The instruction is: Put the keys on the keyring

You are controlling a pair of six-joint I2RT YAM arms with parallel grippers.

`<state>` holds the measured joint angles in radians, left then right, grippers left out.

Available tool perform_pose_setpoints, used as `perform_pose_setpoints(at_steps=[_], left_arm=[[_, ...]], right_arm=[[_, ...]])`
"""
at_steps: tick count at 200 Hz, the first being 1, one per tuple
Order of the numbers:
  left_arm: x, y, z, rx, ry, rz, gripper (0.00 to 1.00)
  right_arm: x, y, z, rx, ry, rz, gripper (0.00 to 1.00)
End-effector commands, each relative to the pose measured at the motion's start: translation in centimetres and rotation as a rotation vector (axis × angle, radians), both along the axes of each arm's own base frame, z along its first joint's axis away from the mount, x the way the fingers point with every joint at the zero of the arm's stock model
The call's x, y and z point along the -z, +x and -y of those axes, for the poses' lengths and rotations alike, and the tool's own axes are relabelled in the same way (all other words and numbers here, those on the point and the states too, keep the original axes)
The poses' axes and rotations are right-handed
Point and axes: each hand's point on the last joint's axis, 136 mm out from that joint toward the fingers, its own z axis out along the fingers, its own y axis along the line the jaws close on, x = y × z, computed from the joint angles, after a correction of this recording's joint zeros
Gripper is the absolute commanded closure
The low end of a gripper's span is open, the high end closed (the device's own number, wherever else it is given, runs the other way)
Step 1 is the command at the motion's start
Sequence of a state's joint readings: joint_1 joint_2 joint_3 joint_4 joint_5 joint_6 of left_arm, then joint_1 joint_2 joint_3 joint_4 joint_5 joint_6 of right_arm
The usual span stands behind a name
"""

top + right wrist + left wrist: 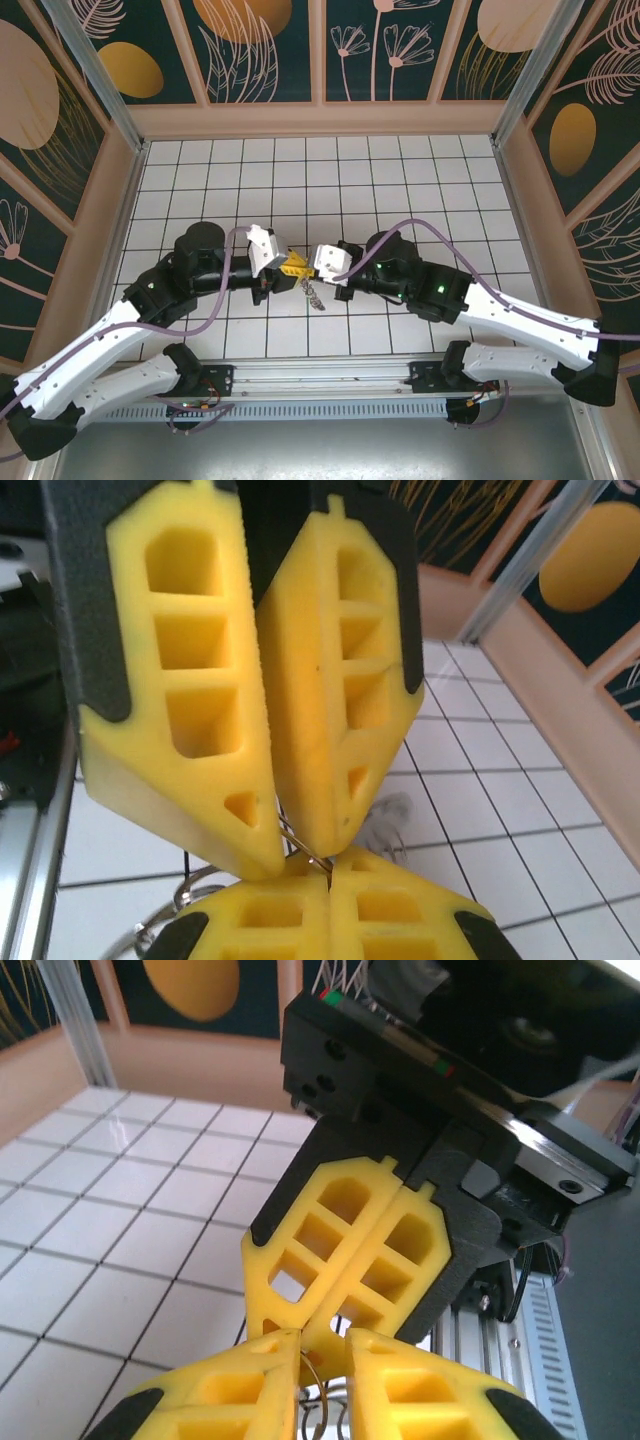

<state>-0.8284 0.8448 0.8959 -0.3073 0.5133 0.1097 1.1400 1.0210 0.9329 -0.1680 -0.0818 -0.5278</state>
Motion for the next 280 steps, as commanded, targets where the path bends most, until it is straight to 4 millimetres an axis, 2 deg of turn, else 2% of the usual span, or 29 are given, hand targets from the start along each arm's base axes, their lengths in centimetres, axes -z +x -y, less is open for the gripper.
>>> perform_pose_setpoints(at_steps=[1, 57, 144, 184, 216, 280], left_arm=[[-1.2, -1.4, 0.4, 0.076, -0.013, 0.026, 0.83], [0.6, -0.3, 0.2, 0.027, 0.041, 0.022, 0.81], [0.1, 0.6, -0.9, -0.059, 0.06, 0.062, 0.8], [0.1, 1.0, -0.9, -0.071, 0.072, 0.065, 0.82], [0.3, 1.0, -0.6, -0.059, 0.079, 0.065, 0.88], [1.0, 1.2, -0.7, -0.066, 0.091, 0.078, 0.9]], right_arm=[[-1.1, 0.6, -0.3, 0.032, -0.009, 0.058, 1.0], [-2.6, -0.8, 0.1, -0.024, 0.046, 0.056, 1.0], [-2.1, -0.9, 0.2, -0.03, 0.035, 0.056, 1.0], [-2.3, -1.1, 0.1, -0.041, 0.044, 0.059, 1.0], [-2.4, -1.2, 0.1, -0.047, 0.048, 0.055, 1.0], [-2.6, -1.4, 0.0, -0.057, 0.059, 0.053, 1.0]])
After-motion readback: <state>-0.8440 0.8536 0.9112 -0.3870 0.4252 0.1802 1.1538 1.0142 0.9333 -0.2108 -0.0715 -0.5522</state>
